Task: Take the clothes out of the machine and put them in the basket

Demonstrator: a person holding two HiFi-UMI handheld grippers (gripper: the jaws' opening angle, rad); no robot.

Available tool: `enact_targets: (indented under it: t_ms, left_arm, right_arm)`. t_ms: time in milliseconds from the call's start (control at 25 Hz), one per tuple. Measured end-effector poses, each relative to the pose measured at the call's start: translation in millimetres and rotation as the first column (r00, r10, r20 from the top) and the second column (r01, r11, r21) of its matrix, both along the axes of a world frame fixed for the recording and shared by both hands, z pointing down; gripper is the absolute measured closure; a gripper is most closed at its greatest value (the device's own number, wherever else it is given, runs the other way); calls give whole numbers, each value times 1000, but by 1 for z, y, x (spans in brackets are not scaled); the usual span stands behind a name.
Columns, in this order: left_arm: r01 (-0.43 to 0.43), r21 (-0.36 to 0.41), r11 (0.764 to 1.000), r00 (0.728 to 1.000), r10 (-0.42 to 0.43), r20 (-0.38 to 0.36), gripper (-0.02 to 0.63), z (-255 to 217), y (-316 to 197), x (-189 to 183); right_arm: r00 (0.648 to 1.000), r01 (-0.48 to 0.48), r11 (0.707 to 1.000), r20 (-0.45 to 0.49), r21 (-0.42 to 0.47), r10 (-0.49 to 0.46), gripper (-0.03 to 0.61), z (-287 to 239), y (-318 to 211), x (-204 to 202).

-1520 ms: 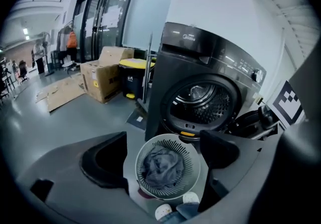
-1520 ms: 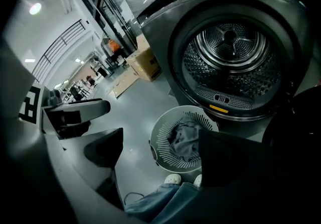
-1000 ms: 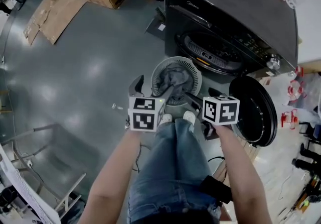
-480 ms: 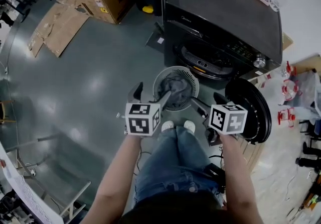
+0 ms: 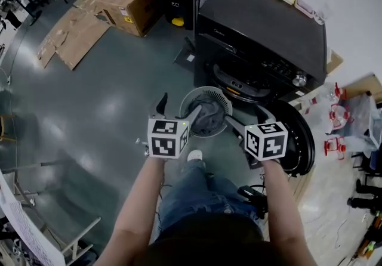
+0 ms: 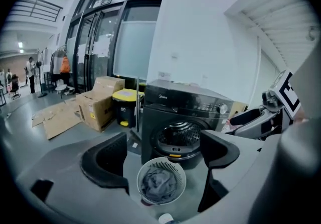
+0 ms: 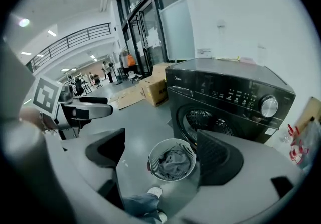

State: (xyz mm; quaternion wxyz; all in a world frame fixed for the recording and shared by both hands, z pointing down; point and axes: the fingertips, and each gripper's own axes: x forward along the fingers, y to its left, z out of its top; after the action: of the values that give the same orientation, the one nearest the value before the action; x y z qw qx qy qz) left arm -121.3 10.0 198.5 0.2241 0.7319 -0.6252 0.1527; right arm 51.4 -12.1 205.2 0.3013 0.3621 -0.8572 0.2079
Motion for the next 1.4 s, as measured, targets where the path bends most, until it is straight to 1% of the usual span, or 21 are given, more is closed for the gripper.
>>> enact_targets:
  t_ms: [360,560,600,640,720,760,800,840,920,960,1000,1080,1200,1280,1400]
  left_arm:
    - [46,49,998,998,-47,34,158,-34,31,25]
    - [45,126,991,996,-55,75,165,-64,45,42]
    - [38,148,988,995,-51,90,193,-72,48,46]
    - [29,172,985,993,-48,104,242,-80,52,50]
    - [14,216,976,991,-42,127,290,-96,61,57]
    - [11,238,971,990,-44,135,312,-103,65,60]
    - [12,260,966,989,-50,140,341,-111,70,62]
    - [18,285,958,988,-61,142,384,-120,74,63]
    - [33,348,937,985,-89,148,505,-140,81,65]
    - [35,381,924,983,-101,153,584,-150,85,67]
    - [31,411,911,982,-105,160,609,-160,89,69]
    - [4,457,889,980,-94,174,609,-178,97,76]
    - [-39,508,861,976,-76,203,611,-198,105,85]
    - [-61,528,847,972,-68,223,611,-207,111,90]
    - [-75,547,833,968,-70,239,611,-218,116,95]
  right_arm:
    - [999,12,998,43,59,-15,135,-41,21,37]
    - [998,27,988,59,152,-37,135,-69,34,56]
    - [997,30,984,69,175,-43,141,-77,36,60]
    - [996,33,980,78,198,-50,154,-85,39,63]
    - [994,36,968,92,247,-60,198,-102,45,69]
    - [993,34,962,98,272,-63,245,-111,49,72]
    - [992,29,954,106,299,-63,315,-120,52,76]
    - [991,22,945,115,325,-63,366,-130,55,79]
    - [989,9,924,132,382,-64,469,-150,60,87]
    - [988,4,912,139,411,-67,535,-160,63,90]
    - [987,1,898,146,440,-73,577,-170,66,93]
    - [984,0,874,154,487,-85,577,-186,74,99]
    - [983,-9,842,159,540,-91,577,-207,83,107]
    - [983,-14,823,157,568,-91,577,-217,89,112]
    - [985,-20,798,148,602,-88,577,-228,97,119]
